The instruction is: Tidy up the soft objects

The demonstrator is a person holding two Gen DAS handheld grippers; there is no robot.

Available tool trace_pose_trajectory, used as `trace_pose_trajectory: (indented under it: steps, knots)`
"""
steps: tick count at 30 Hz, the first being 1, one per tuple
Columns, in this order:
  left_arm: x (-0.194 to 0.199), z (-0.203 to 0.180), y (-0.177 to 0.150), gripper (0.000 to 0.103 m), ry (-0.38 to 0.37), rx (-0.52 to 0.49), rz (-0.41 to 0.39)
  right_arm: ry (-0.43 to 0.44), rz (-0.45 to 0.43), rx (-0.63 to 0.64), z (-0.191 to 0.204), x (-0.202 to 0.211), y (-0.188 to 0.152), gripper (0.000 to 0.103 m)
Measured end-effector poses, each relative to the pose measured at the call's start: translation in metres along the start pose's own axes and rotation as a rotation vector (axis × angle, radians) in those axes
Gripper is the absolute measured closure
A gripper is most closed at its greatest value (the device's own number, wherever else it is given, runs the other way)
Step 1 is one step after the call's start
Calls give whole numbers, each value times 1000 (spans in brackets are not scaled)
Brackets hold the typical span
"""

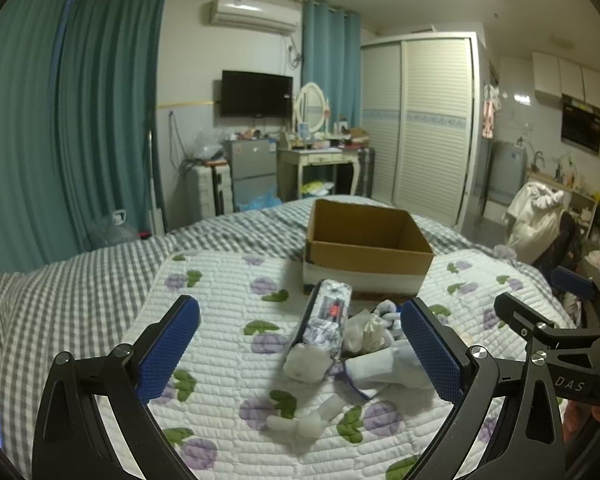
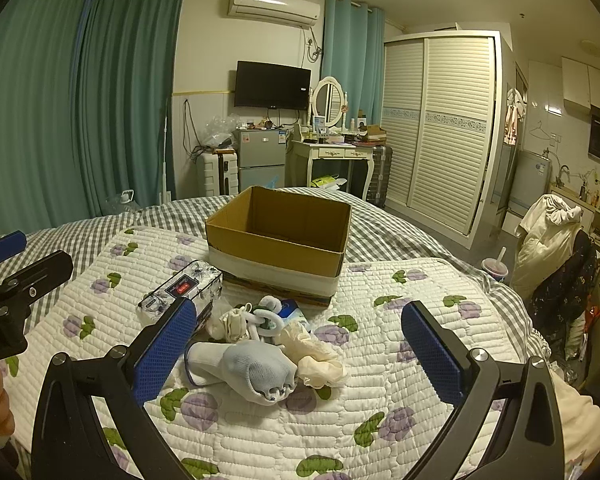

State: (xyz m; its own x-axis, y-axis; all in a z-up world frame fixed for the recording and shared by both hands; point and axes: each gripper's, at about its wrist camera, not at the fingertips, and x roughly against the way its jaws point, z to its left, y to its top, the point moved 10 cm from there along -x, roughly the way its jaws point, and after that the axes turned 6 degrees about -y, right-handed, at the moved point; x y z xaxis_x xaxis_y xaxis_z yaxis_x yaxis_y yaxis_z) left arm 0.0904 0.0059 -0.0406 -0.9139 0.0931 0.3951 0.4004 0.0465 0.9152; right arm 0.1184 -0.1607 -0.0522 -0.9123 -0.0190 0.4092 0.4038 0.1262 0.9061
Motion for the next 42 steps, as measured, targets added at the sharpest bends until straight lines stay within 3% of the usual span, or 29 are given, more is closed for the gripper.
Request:
trace_pose_trajectory:
  steps: [42]
  knots:
    - [-1, 0, -3, 0, 1, 1, 4, 1, 3, 1, 0, 1, -1, 0]
